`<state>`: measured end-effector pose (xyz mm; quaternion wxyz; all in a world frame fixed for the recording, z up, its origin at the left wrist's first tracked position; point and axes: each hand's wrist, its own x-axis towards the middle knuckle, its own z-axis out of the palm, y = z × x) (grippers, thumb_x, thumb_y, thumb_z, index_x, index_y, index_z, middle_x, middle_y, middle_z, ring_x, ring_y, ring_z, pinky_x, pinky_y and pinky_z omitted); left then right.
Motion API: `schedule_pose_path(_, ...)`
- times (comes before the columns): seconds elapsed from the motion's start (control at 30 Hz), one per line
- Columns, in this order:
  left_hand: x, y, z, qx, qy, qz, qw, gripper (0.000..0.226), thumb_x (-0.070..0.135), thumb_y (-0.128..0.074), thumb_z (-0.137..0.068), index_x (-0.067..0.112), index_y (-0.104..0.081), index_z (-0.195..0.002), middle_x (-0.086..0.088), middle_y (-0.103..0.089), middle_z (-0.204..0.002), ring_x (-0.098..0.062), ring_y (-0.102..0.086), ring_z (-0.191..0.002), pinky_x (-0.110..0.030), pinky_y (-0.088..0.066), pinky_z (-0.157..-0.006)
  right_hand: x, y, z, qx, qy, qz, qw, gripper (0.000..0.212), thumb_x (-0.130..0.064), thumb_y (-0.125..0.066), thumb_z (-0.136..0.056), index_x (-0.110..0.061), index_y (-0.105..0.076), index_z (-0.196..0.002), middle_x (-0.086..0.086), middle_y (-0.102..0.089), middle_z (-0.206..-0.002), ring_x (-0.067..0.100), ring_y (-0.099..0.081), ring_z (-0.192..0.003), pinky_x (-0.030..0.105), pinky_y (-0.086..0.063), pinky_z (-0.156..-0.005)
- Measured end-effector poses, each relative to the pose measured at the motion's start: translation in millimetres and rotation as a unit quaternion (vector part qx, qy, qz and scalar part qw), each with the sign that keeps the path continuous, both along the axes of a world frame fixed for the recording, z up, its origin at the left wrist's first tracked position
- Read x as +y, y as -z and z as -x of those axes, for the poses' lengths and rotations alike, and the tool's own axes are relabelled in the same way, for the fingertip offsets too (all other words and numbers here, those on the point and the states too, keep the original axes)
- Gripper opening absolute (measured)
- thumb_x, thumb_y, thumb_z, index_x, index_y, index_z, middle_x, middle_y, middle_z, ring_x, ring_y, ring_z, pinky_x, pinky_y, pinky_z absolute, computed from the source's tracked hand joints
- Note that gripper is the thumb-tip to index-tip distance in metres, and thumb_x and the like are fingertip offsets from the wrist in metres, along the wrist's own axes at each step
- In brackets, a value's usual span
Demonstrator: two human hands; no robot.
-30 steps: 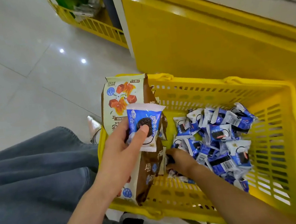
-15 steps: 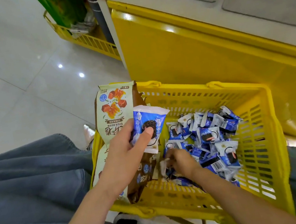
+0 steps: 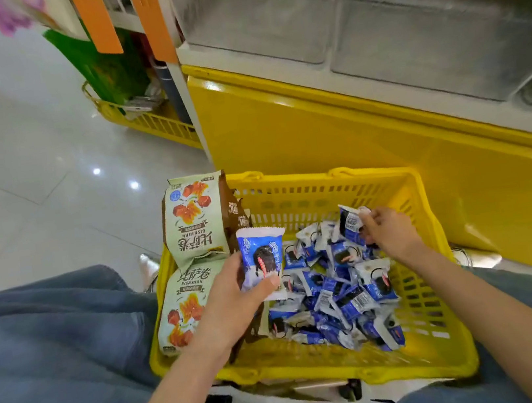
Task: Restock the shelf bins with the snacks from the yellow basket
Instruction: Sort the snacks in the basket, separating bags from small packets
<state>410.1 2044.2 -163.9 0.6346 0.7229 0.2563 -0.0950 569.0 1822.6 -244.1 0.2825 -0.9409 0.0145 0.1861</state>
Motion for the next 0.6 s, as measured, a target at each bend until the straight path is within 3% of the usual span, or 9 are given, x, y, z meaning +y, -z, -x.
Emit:
schedule_pose_path(0.07,-4.8,4.1,0.8,0.001,0.007,0.007,1.000,0.032,0.013,-0.067,-0.083,0.025,-0.057,-0.111,0.010,-0.068,-0.104,0.006,-0.063,-0.085,-0.007,-0.048,-0.068,1.1,-10.8,7.9,0.032,-0.017,0.013,0.999,0.051,-0.043,-0.039,-0.097,-0.002,-0.041,-0.127,0.016,-0.061,-0.113,0.030,-0.060,-0.096,0.035,-0.046,-0.077)
schedule_pose_path(0.13,-10.5,7.3,1.7,0.004,0.029,-0.009,1.000,0.034,0.010,-0.068,-0.082,0.027,-0.055,-0.109,0.015,-0.064,-0.104,0.012,-0.059,-0.083,-0.004,-0.045,-0.065,14.2,-28.6,27.9,0.089,-0.083,-0.070,0.990,0.058,-0.052,-0.036,-0.094,-0.011,-0.034,-0.135,0.004,-0.052,-0.121,0.019,-0.055,-0.101,0.031,-0.042,-0.082)
schedule_pose_path(0.2,-15.5,11.0,3.5,0.008,0.062,-0.026,0.998,0.039,0.007,-0.068,-0.082,0.024,-0.052,-0.113,0.016,-0.059,-0.105,0.018,-0.056,-0.083,-0.002,-0.043,-0.064,34.0,-44.9,55.3,0.175,-0.144,-0.187,0.956,0.054,-0.058,-0.038,-0.089,-0.022,-0.041,-0.130,-0.008,-0.053,-0.124,0.005,-0.056,-0.102,0.024,-0.046,-0.084)
schedule_pose_path(0.27,-18.6,14.3,6.3,0.010,0.100,-0.036,0.994,0.039,0.006,-0.066,-0.083,0.021,-0.050,-0.115,0.015,-0.058,-0.104,0.014,-0.056,-0.092,-0.004,-0.042,-0.070,50.7,-52.8,78.0,0.214,-0.176,-0.249,0.928,0.035,-0.048,-0.050,-0.090,-0.023,-0.052,-0.115,-0.010,-0.062,-0.103,-0.008,-0.061,-0.082,0.014,-0.051,-0.068)
schedule_pose_path(0.37,-19.4,14.6,13.0,0.001,0.143,-0.087,0.986,0.039,0.010,-0.062,-0.087,0.022,-0.049,-0.122,0.011,-0.059,-0.111,-0.003,-0.055,-0.105,-0.013,-0.043,-0.084,60.0,-57.4,88.6,0.170,-0.189,-0.236,0.938,0.023,-0.033,-0.059,-0.090,-0.013,-0.059,-0.101,-0.003,-0.063,-0.081,-0.002,-0.060,-0.062,0.017,-0.051,-0.057)
schedule_pose_path(0.47,-12.7,8.0,21.0,-0.087,0.095,-0.188,0.974,0.037,0.011,-0.056,-0.090,0.031,-0.049,-0.121,0.017,-0.057,-0.110,0.004,-0.056,-0.093,-0.011,-0.047,-0.076,53.8,-54.1,79.5,0.123,-0.142,-0.231,0.955,0.030,-0.035,-0.057,-0.091,-0.007,-0.062,-0.101,0.006,-0.065,-0.083,0.015,-0.060,-0.068,0.029,-0.050,-0.065)
schedule_pose_path(0.53,2.4,3.0,24.1,-0.151,0.032,-0.259,0.953,0.035,0.013,-0.054,-0.090,0.036,-0.047,-0.116,0.021,-0.053,-0.101,0.008,-0.053,-0.091,-0.008,-0.046,-0.067,46.5,-41.9,71.6,0.082,-0.107,-0.175,0.975,0.039,-0.036,-0.053,-0.093,-0.005,-0.057,-0.117,0.013,-0.065,-0.107,0.025,-0.062,-0.092,0.026,-0.048,-0.079)
schedule_pose_path(0.6,24.4,5.0,24.7,-0.178,-0.023,-0.304,0.936,0.030,0.014,-0.051,-0.092,0.032,-0.046,-0.115,0.015,-0.050,-0.105,0.001,-0.052,-0.098,-0.015,-0.049,-0.072,39.0,-24.3,67.0,0.088,-0.122,-0.066,0.986,0.054,-0.036,-0.049,-0.096,-0.004,-0.041,-0.137,0.016,-0.049,-0.138,0.030,-0.050,-0.121,0.027,-0.039,-0.096)
